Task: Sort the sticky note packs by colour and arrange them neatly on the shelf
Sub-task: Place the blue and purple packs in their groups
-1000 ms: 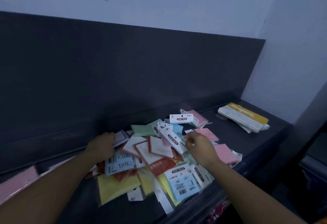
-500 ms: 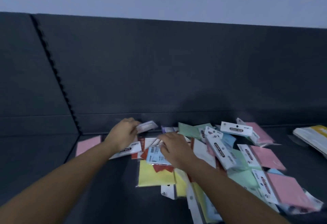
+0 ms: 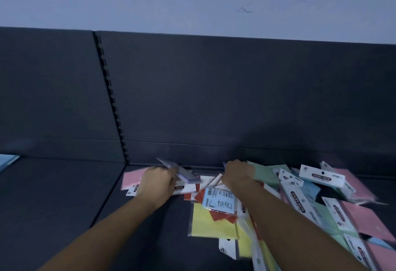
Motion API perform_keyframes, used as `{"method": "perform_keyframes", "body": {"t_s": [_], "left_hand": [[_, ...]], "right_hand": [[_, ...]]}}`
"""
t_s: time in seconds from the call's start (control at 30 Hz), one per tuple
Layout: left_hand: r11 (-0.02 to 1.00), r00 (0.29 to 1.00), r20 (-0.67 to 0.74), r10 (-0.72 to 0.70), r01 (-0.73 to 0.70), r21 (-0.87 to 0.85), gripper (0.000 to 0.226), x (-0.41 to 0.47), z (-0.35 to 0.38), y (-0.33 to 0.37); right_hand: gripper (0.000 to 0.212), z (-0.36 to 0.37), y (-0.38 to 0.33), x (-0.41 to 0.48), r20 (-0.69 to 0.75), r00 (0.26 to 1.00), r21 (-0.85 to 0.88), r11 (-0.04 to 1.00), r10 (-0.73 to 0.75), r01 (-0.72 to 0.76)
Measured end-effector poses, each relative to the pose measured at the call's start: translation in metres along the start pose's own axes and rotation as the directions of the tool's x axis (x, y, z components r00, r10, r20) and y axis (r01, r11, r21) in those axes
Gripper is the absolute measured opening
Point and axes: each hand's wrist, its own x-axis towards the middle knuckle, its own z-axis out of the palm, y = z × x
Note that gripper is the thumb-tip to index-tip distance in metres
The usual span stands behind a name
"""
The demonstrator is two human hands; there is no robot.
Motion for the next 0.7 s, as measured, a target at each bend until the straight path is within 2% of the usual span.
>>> {"method": "perform_keyframes", "body": {"t_s": [0.07, 0.13, 0.2, 0.27, 0.37, 0.43, 0.53, 0.57, 0.63, 0.7], "left_hand": [[0.971, 0.990, 0.053, -0.127, 0.135, -0.195, 0.024, -0.002, -0.002, 0.003], [0.848, 0.962, 0.067, -0.266, 0.267, -0.458, 0.025, -0.003, -0.004, 0.006], [0.717, 0.923, 0.047, -0.382, 0.328, -0.615, 0.017, -0.001, -0.005, 0.008], [0.602, 0.884, 0.069, -0.462, 0.370, -0.707, 0.008, 0.002, -0.004, 0.008], [0.403, 0.806, 0.173, -0.566, 0.454, -0.795, 0.016, 0.005, -0.001, 0.011], [0.309, 0.783, 0.231, -0.577, 0.471, -0.826, 0.019, 0.008, 0.002, 0.013], [0.297, 0.786, 0.245, -0.567, 0.473, -0.829, 0.027, 0.009, 0.001, 0.018], [0.329, 0.797, 0.227, -0.560, 0.465, -0.822, 0.029, 0.009, 0.000, 0.019], [0.423, 0.827, 0.164, -0.537, 0.432, -0.797, 0.031, 0.008, -0.004, 0.021], [0.514, 0.855, 0.091, -0.510, 0.388, -0.765, 0.033, 0.006, -0.008, 0.023]], "right_hand": [[0.020, -0.003, -0.002, 0.000, -0.059, 0.992, -0.105, 0.989, -0.113, 0.106], [0.021, -0.007, -0.001, -0.004, -0.137, 0.972, -0.139, 0.975, -0.189, 0.170], [0.021, -0.012, 0.003, -0.009, -0.225, 0.950, -0.093, 0.975, -0.217, 0.200], [0.023, -0.018, 0.003, -0.015, -0.326, 0.917, -0.026, 0.972, -0.231, 0.235], [0.028, -0.024, 0.001, -0.025, -0.511, 0.823, 0.065, 0.943, -0.249, 0.326], [0.031, -0.029, 0.000, -0.029, -0.568, 0.798, 0.173, 0.919, -0.201, 0.355], [0.022, -0.032, -0.003, -0.031, -0.526, 0.849, 0.437, 0.838, -0.055, 0.325], [0.018, -0.033, -0.003, -0.031, -0.485, 0.875, 0.568, 0.765, 0.014, 0.303], [0.021, -0.034, -0.004, -0.033, -0.360, 0.925, 0.800, 0.549, 0.118, 0.242], [0.026, -0.037, -0.005, -0.037, -0.250, 0.954, 0.916, 0.359, 0.166, 0.178]]}}
